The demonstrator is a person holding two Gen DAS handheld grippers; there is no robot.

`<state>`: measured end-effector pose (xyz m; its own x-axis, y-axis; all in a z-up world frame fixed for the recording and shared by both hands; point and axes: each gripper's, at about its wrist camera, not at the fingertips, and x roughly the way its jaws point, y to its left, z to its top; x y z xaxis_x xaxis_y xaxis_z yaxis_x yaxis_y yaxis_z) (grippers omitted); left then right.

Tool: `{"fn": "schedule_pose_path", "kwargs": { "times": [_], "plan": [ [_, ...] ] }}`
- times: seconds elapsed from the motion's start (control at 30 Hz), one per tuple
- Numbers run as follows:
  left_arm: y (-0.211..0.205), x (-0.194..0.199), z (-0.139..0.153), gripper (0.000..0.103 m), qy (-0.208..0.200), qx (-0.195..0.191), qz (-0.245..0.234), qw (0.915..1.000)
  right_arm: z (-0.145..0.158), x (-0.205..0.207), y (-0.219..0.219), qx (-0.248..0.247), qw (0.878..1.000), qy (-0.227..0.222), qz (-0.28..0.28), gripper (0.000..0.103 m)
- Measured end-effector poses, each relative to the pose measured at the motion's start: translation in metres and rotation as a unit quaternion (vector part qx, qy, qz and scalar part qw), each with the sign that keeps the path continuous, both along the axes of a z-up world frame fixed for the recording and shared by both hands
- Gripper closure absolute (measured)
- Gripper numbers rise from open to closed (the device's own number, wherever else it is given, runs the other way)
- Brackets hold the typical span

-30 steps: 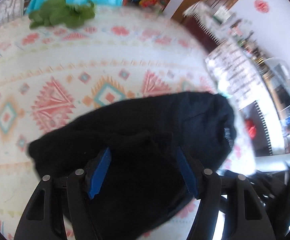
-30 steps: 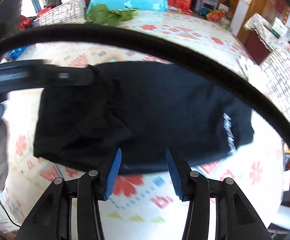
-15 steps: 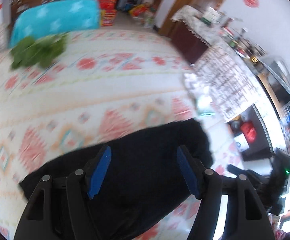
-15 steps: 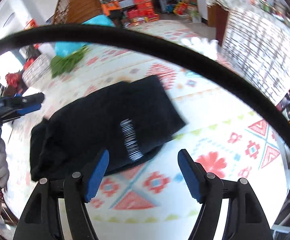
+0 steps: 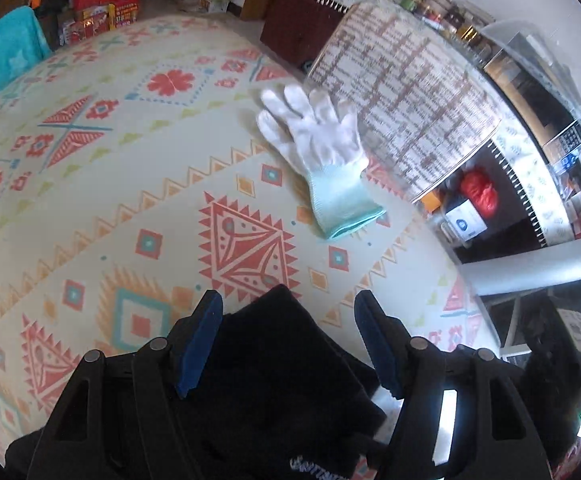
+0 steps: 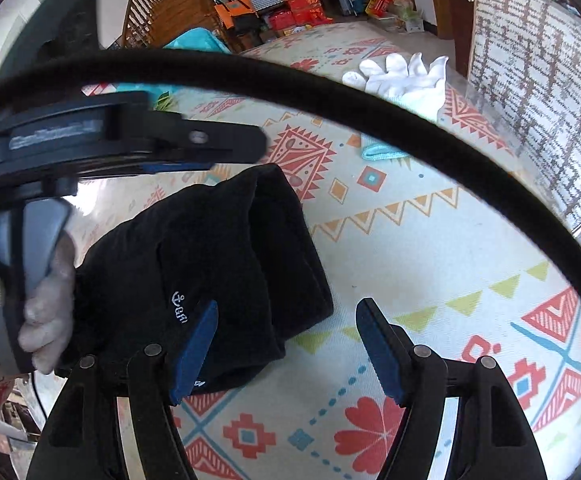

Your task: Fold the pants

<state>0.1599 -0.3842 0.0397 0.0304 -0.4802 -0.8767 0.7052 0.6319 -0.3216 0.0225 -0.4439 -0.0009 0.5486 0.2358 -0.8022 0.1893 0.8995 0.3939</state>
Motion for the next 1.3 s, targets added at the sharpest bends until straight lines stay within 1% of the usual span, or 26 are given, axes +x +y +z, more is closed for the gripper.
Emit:
{"fn": "schedule_pose_path", "kwargs": {
  "times": [0.07, 0.23, 0.3, 0.33, 0.37, 0.4, 0.43, 0.47, 0.5, 0.53, 0.57, 0.63, 0.73, 0.8, 0.83, 0.97, 1.03, 1.1, 1.13, 1.17, 1.2, 1.23, 1.27, 1.3],
  "plan": [
    [-0.005, 0.0, -0.01, 0.035, 0.005, 0.014, -0.004, 0.9999, -0.004, 0.002, 0.001, 0.004, 1.0, -0.004, 0.003, 0.027],
    [-0.011, 0.001, -0.02, 0.036, 0.006, 0.038, 0.001, 0.9992, -0.007, 0.005, 0.004, 0.019, 1.0, -0.024, 0.004, 0.027],
    [-0.014, -0.002, -0.021, 0.056, -0.006, 0.06, -0.004, 0.9982, -0.006, 0.007, 0.005, 0.025, 0.999, -0.03, 0.001, 0.026],
    [-0.014, -0.003, -0.022, 0.074, -0.006, 0.065, -0.007, 0.9978, -0.007, 0.008, 0.007, 0.028, 0.999, -0.032, 0.0, 0.026],
    [-0.012, -0.002, -0.021, 0.079, 0.002, 0.062, -0.008, 0.9981, -0.006, 0.01, 0.007, 0.033, 0.999, -0.031, 0.001, 0.028],
    [-0.009, -0.001, -0.018, 0.08, 0.008, 0.054, -0.006, 0.9985, -0.007, 0.011, 0.008, 0.039, 0.999, -0.028, 0.001, 0.032],
    [-0.008, -0.001, -0.015, 0.083, 0.011, 0.049, -0.005, 0.9987, -0.009, 0.013, 0.007, 0.051, 0.998, -0.021, 0.003, 0.049],
    [-0.005, -0.002, -0.01, 0.084, 0.012, 0.043, -0.003, 0.999, -0.011, 0.014, 0.005, 0.066, 0.998, -0.016, 0.0, 0.055],
    [-0.003, -0.003, -0.004, 0.084, 0.012, 0.037, -0.001, 0.9992, -0.011, 0.014, 0.003, 0.074, 0.997, -0.014, -0.001, 0.058],
    [0.001, -0.005, 0.002, 0.085, 0.012, 0.03, -0.001, 0.9995, -0.01, 0.013, 0.0, 0.083, 0.996, -0.012, -0.004, 0.069],
    [0.001, -0.007, 0.006, 0.085, 0.012, 0.025, -0.002, 0.9996, -0.007, 0.013, -0.002, 0.094, 0.995, -0.011, -0.006, 0.075],
    [0.008, -0.014, 0.02, 0.085, 0.005, 0.011, -0.005, 0.9999, 0.002, 0.01, -0.005, 0.111, 0.994, -0.017, -0.009, 0.08],
    [0.026, -0.021, 0.045, 0.087, 0.006, -0.021, -0.005, 0.9997, 0.017, 0.005, 0.0, 0.114, 0.993, -0.025, -0.002, 0.086],
    [0.041, -0.023, 0.06, 0.099, 0.012, -0.047, -0.004, 0.9988, 0.03, 0.0, 0.011, 0.112, 0.993, -0.031, 0.005, 0.087],
    [0.053, -0.025, 0.07, 0.103, 0.018, -0.067, -0.002, 0.9976, 0.037, -0.002, 0.019, 0.11, 0.993, -0.034, 0.01, 0.088],
    [0.097, -0.032, 0.099, 0.103, 0.014, -0.118, 0.001, 0.9929, 0.063, -0.006, 0.058, 0.098, 0.994, -0.046, 0.028, 0.09],
    [0.114, -0.034, 0.103, 0.103, 0.01, -0.122, 0.007, 0.9924, 0.073, -0.007, 0.082, 0.077, 0.995, -0.046, 0.04, 0.09],
    [0.132, -0.035, 0.103, 0.102, -0.005, -0.114, 0.016, 0.9933, 0.079, -0.007, 0.098, 0.04, 0.998, -0.043, 0.032, 0.09],
    [0.137, -0.033, 0.1, 0.099, -0.005, -0.113, 0.02, 0.9934, 0.08, -0.008, 0.103, 0.031, 0.998, -0.041, 0.027, 0.09],
    [0.141, -0.032, 0.095, 0.087, 0.0, -0.11, 0.021, 0.9937, 0.078, -0.009, 0.105, 0.026, 0.999, -0.035, 0.024, 0.09],
    [0.143, -0.03, 0.09, 0.08, 0.003, -0.108, 0.025, 0.9939, 0.077, -0.009, 0.107, 0.022, 0.999, -0.03, 0.021, 0.09],
    [0.143, -0.029, 0.086, 0.064, 0.002, -0.106, 0.03, 0.9939, 0.075, -0.01, 0.109, 0.017, 0.999, -0.025, 0.02, 0.09],
    [0.142, -0.028, 0.082, 0.057, 0.002, -0.107, 0.034, 0.9937, 0.075, -0.008, 0.11, 0.013, 1.0, -0.023, 0.017, 0.09],
    [0.14, -0.027, 0.079, 0.057, 0.005, -0.109, 0.033, 0.9935, 0.074, -0.009, 0.111, 0.008, 1.0, -0.021, 0.015, 0.09]
  ]
}}
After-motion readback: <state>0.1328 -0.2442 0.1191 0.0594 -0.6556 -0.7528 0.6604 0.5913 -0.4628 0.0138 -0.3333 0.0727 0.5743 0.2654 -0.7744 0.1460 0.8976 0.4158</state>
